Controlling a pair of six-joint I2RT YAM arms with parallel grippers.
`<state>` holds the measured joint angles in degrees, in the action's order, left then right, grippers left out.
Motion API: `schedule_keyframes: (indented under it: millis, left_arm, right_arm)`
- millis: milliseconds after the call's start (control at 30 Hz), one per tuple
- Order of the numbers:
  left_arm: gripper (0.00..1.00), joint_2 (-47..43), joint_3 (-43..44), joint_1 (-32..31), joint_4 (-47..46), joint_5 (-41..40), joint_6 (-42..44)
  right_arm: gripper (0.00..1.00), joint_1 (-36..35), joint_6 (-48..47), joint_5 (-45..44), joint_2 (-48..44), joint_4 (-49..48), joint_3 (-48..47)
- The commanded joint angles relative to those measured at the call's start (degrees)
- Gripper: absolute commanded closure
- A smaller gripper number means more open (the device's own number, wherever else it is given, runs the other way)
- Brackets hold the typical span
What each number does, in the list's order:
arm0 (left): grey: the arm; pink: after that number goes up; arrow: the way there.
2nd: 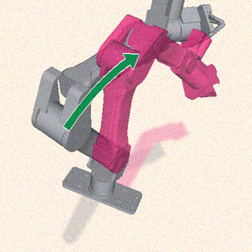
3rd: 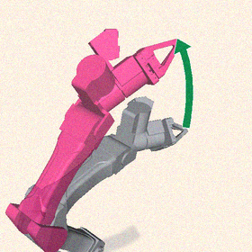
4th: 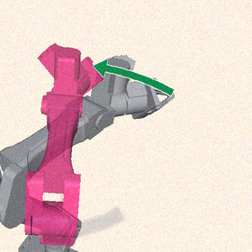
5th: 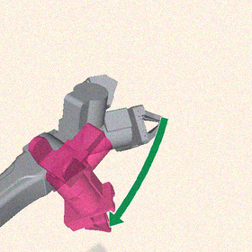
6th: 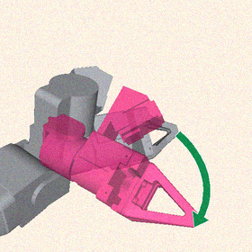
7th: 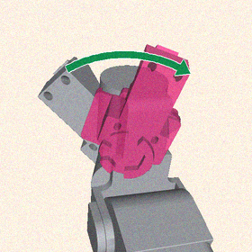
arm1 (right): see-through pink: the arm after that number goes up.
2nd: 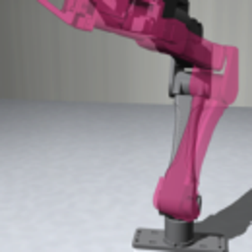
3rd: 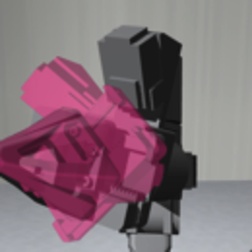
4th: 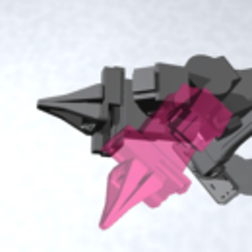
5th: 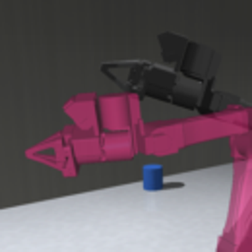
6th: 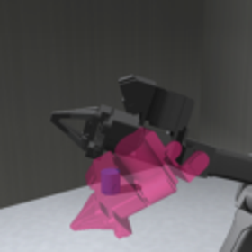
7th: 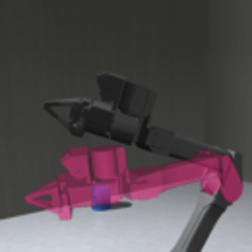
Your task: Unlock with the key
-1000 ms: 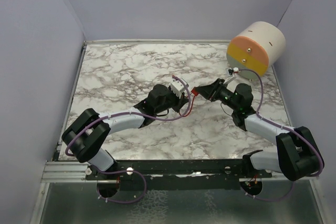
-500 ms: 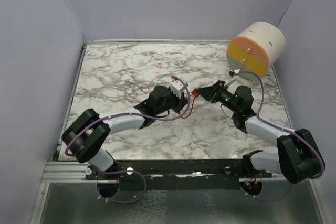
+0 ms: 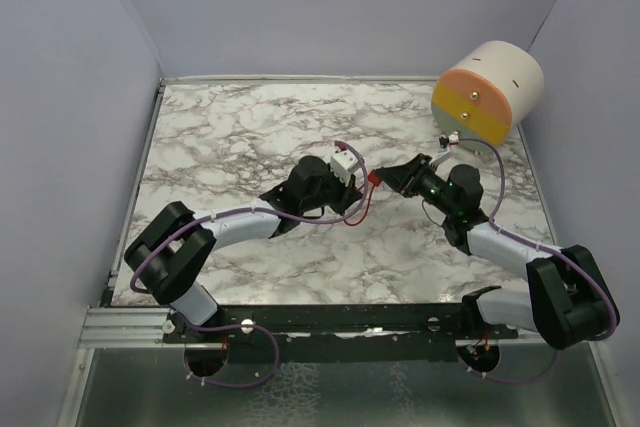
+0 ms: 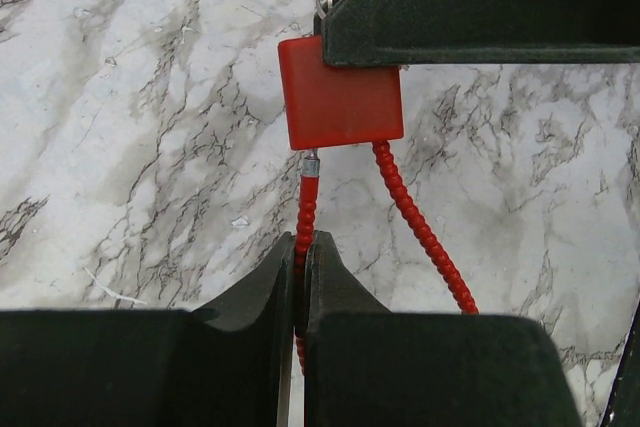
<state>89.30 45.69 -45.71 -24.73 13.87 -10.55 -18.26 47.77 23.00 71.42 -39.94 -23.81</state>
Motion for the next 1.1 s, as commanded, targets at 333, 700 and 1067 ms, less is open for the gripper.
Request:
schedule_keyframes:
  millis: [333, 700, 1067]
  left_arm:
    - [1.00, 4.2, 9.7, 0.2, 3.1, -0.1, -0.3]
    - [1.00, 1.9, 9.2, -0.5, 2.2, -0.2, 2.6]
    - [1.00, 4.5, 14.0, -0.7, 3.0, -0.9, -9.0]
  right_arm:
    - [0.98, 0.6, 0.3, 1.0, 1.3, -3.9, -1.0]
    - [0.95, 0.6, 1.2, 2.9, 2.6, -5.9, -1.2]
    - [0.99, 0.6, 0.6, -3.0, -0.3, -1.7, -0.6]
